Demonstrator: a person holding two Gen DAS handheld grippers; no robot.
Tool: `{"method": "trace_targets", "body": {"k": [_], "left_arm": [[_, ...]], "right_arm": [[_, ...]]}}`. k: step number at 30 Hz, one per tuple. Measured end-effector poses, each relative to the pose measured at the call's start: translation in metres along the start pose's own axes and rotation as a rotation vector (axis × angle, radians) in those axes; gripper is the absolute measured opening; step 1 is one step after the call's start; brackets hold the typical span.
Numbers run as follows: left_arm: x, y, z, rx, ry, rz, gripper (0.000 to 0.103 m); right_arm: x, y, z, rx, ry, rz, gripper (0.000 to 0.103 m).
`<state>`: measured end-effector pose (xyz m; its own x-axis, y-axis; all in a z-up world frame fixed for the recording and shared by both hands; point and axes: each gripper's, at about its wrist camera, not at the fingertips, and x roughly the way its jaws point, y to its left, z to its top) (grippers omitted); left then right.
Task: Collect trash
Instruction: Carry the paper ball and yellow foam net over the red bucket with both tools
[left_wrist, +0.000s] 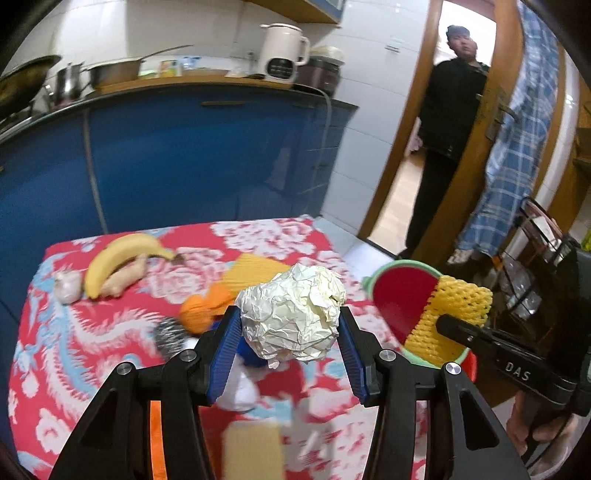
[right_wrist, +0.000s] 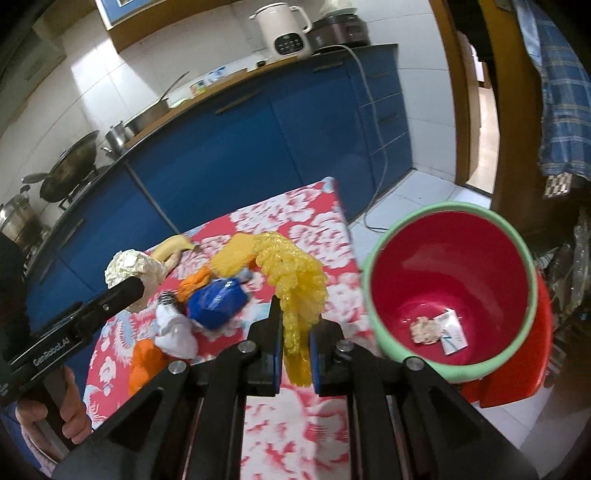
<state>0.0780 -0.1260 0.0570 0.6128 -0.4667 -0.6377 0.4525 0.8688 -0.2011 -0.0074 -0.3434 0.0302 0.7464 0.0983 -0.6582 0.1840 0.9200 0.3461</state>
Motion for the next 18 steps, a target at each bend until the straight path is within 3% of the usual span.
{"method": "trace_targets", "body": {"k": [18], "left_arm": [[0.078, -0.109, 0.004, 0.156, 0.114, -0.105, 0.053]], "right_arm": [[0.009, -0.105, 0.002, 0.141, 0.002, -0.105, 0.015]]}}
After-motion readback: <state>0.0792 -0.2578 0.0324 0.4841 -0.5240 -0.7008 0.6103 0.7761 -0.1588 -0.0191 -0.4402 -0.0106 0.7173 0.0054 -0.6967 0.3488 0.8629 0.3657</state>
